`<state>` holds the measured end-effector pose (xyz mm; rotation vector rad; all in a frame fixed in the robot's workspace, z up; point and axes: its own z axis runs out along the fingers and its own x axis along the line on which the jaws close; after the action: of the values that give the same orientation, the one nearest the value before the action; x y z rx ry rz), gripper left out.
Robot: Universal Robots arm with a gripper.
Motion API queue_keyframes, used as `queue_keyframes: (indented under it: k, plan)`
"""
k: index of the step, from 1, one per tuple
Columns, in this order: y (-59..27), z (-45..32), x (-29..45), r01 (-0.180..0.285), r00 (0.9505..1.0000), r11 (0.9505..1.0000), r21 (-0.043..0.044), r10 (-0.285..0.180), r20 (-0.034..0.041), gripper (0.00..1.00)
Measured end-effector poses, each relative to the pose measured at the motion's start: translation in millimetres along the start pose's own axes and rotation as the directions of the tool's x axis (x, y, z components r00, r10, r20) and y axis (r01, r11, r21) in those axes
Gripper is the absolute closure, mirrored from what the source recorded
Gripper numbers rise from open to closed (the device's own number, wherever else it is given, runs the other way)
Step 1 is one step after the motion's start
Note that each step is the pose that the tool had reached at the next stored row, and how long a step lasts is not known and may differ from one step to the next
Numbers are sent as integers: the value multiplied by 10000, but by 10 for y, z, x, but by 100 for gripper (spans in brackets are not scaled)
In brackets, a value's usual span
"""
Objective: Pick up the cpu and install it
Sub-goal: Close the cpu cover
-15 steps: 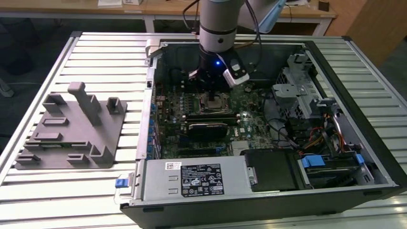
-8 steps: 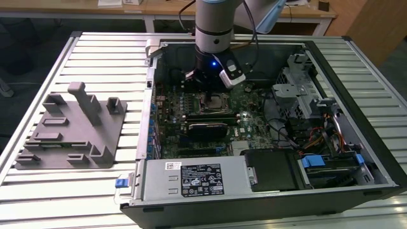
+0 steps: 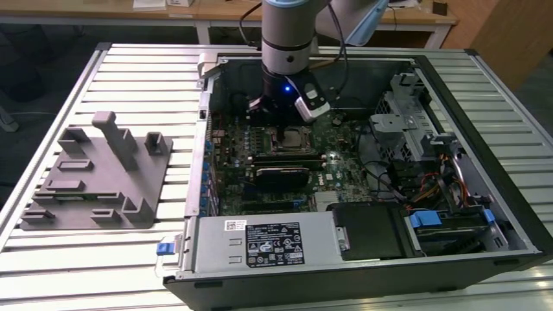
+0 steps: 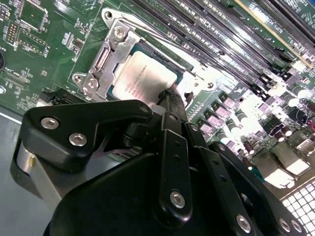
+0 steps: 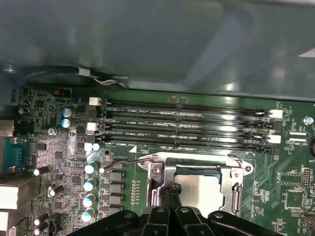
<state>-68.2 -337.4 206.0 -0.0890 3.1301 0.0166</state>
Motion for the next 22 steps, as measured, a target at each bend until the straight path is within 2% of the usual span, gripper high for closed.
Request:
queue_keyframes:
  k: [22]
  plan:
    - [48,12,17,175,9998,9998,-4,-175,-2,89]
